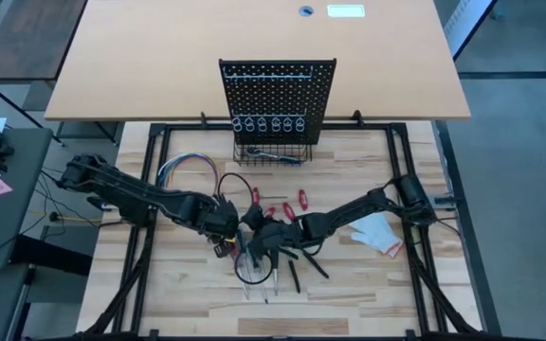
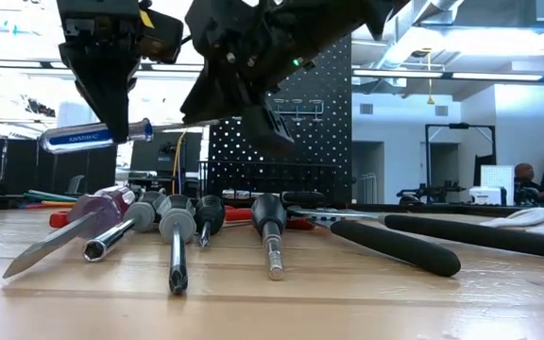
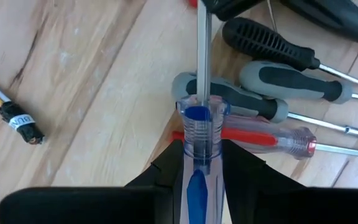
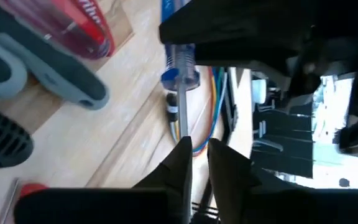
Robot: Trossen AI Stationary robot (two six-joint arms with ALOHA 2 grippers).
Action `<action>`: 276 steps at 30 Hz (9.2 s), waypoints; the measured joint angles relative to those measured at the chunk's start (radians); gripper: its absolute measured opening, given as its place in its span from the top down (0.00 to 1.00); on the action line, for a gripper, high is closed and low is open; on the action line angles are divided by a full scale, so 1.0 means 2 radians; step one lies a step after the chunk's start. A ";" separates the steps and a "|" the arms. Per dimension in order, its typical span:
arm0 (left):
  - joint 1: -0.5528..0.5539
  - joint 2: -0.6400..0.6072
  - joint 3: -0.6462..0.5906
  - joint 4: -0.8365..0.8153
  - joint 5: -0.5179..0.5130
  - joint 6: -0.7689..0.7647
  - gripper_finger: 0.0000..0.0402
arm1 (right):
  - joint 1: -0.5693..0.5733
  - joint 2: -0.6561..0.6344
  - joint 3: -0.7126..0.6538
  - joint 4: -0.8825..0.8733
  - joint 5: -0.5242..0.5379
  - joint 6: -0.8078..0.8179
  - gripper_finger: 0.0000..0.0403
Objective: Hang tools onto peg board
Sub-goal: Hang the blue screwdriver on the pegboard, then put the slip-joint pliers into the black wire on the pegboard
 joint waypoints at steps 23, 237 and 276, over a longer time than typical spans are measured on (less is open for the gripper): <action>0.002 0.000 0.000 0.001 0.005 0.009 0.99 | -0.018 0.000 0.000 -0.072 -0.089 0.123 0.59; -0.086 0.195 0.030 0.449 -0.075 0.441 0.70 | 0.143 -0.295 -0.288 -0.214 -0.203 1.001 0.54; 0.067 0.410 0.277 0.461 0.108 0.442 1.00 | 0.183 -0.308 -0.276 -0.380 -0.109 1.075 0.84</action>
